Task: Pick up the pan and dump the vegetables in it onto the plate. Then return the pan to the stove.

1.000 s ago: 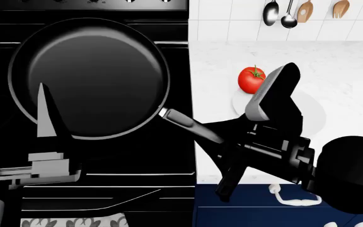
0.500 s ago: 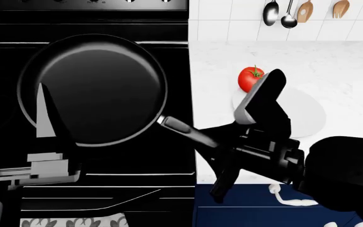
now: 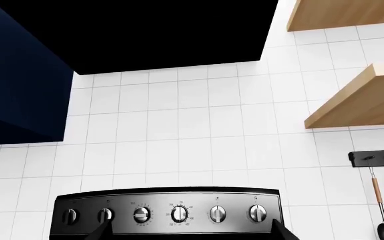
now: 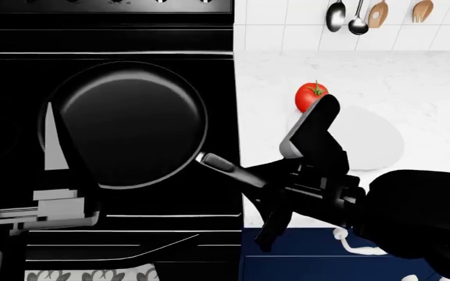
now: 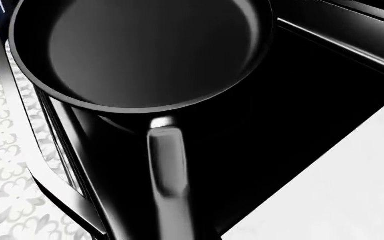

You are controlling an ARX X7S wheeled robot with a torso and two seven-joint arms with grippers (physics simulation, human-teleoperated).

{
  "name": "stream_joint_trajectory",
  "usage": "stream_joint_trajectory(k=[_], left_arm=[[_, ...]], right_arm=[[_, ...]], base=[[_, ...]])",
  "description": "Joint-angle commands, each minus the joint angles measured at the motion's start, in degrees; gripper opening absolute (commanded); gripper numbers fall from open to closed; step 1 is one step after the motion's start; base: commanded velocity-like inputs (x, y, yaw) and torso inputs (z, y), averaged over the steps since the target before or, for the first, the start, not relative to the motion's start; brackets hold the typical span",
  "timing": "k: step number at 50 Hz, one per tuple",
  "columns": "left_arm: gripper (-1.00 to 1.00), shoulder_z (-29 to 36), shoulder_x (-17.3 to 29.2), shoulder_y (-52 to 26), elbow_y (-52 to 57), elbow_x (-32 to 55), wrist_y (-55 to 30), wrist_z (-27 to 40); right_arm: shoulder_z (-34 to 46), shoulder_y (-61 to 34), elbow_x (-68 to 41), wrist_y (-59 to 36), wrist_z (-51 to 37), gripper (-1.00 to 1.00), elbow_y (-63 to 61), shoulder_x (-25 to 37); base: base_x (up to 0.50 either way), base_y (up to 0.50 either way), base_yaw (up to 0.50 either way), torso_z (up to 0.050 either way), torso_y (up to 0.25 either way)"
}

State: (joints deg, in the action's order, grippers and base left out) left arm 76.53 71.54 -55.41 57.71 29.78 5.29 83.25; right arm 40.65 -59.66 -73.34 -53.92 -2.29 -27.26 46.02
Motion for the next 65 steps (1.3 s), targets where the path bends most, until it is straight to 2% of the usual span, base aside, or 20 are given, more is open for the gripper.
stream_joint_trajectory(k=[1,27,65], left_arm=[[1.00,-0.30,0.06,0.00,0.50,0.12,-0.43,0.07],[1.00,-0.58,0.22,0.59,0.16,-0.11,0.19,-0.08],[1.00,-1.31,0.38,0.86,0.69,0.16,-0.17,-0.07]], right_arm=[[-1.46,-1.55,1.46,-0.14,-0.21,-1.00,0.72,-1.25],[0.94,-4.87,1.10,-2.74,-0.90,-1.00,5.75,-6.69],[3.26,-6.11,4.37,-1.97,-0.88,-1.00,12.38,-11.37]], base=[[0.00,0.00,0.00,0.010,0.000],[0.00,0.00,0.00,0.000,0.001],[0.00,0.00,0.00,0.001,0.001]])
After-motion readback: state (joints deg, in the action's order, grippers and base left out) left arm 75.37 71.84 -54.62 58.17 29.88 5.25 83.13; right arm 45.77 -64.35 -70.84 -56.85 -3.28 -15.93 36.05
